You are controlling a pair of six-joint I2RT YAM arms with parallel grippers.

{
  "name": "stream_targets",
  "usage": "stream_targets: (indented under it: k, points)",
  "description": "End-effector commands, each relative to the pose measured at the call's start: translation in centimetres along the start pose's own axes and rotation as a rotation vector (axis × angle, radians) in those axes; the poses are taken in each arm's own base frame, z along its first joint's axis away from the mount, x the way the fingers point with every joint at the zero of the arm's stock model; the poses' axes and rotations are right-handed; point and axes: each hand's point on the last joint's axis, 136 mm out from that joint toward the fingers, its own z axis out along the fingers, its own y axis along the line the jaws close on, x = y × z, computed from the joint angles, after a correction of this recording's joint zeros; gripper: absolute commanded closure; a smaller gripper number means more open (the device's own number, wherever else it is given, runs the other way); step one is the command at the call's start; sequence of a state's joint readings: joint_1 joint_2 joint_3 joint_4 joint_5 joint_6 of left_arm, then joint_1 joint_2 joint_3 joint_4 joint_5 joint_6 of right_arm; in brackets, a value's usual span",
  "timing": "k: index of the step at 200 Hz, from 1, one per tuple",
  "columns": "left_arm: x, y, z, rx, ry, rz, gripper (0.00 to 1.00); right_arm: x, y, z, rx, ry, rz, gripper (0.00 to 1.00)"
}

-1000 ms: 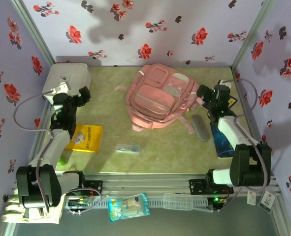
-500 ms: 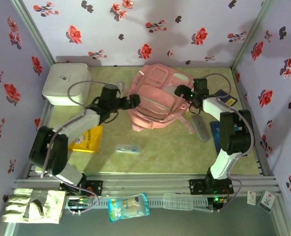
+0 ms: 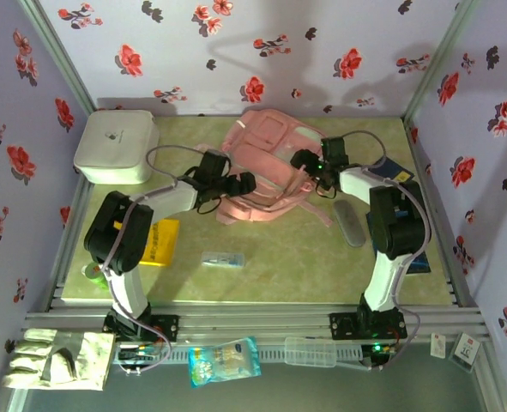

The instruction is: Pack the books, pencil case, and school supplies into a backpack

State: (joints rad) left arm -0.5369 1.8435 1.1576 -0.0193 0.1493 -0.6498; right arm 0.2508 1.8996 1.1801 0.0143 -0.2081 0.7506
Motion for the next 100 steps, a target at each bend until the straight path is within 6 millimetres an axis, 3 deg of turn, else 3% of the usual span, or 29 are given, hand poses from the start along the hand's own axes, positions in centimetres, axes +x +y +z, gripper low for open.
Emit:
stream_targets:
  k: [1,31,46,66,100]
  points:
    - [-0.7,6.0,0.8,-0.156,0.037,-0.007,0.07,5.6,2.3,2.0,-0.092,0.149,0.078,0.03]
    - [-4.1,10.6,0.0,-0.229,0.018,0.011,0.05,9.1,6.7,2.6,-0.189,0.196,0.092,0.04]
    - [-6.3,11.7,-0.4,-0.248,0.005,0.029,0.04,9.9,8.4,2.4,-0.211,0.215,0.123,0.05]
    - [-9.0,12.4,-1.4,-0.275,-0.038,0.029,0.04,8.9,9.2,1.1,-0.226,0.184,0.16,0.06]
    - [-12.3,9.6,-4.6,-0.229,-0.145,0.026,0.02,5.0,7.5,-3.2,-0.212,0.045,0.164,0.05]
